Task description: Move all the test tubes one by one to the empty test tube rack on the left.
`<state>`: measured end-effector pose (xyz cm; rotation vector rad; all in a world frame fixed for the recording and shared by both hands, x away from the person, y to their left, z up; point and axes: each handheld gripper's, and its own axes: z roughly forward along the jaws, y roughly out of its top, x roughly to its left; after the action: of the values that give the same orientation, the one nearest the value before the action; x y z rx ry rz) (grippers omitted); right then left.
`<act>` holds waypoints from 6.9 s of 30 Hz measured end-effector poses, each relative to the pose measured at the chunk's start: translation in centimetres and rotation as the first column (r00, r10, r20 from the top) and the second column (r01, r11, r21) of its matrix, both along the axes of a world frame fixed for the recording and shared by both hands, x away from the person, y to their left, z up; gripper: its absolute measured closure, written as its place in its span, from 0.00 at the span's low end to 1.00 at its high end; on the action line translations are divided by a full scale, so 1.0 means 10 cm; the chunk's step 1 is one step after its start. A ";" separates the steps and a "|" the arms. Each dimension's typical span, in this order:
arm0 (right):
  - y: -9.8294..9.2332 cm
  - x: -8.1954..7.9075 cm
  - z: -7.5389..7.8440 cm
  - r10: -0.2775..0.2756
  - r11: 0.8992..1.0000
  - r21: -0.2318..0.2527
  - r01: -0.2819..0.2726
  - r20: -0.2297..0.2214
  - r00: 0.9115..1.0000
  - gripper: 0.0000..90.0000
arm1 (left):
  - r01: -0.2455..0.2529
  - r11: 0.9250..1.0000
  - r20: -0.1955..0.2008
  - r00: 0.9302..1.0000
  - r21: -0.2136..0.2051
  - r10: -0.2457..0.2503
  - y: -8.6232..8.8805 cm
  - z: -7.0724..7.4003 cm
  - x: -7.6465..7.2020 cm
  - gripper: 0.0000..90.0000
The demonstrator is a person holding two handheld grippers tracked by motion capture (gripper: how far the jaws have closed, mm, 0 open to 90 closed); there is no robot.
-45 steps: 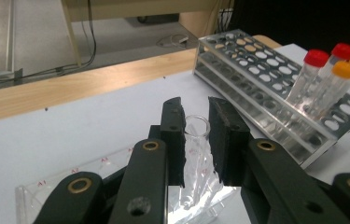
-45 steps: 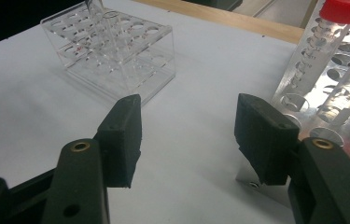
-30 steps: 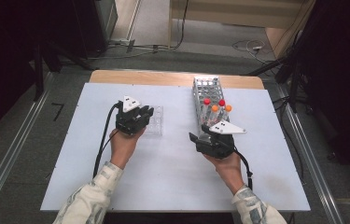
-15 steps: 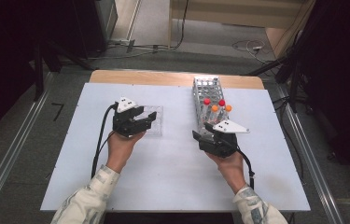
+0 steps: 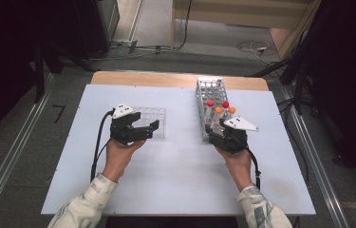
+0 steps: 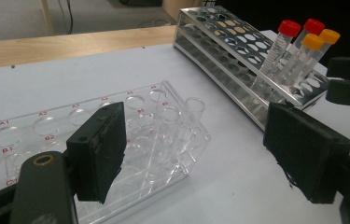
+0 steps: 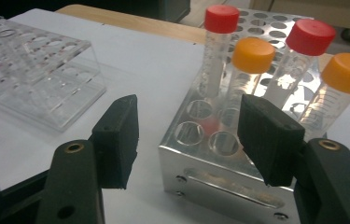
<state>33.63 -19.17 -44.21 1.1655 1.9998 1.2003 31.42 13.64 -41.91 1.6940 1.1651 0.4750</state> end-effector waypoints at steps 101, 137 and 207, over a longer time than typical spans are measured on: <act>0.91 -0.13 0.05 0.197 0.980 0.016 -0.196 -0.036 0.980 0.80 | 0.027 1.000 0.026 0.999 0.013 -0.027 -0.08 0.05 -0.07 0.21; 1.38 -0.23 -0.04 0.288 0.958 0.011 -0.288 -0.049 0.956 0.79 | 0.136 0.990 0.026 0.990 0.033 -0.137 -0.21 0.01 -0.13 0.77; 0.83 -0.20 0.05 0.249 0.968 -0.007 -0.250 -0.076 0.966 0.42 | -0.077 0.994 0.059 0.996 0.082 0.073 0.06 -0.07 0.20 0.76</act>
<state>31.58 -10.89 -43.71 0.9839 2.2614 1.2740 33.39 14.28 -42.63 1.7020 1.1861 0.6217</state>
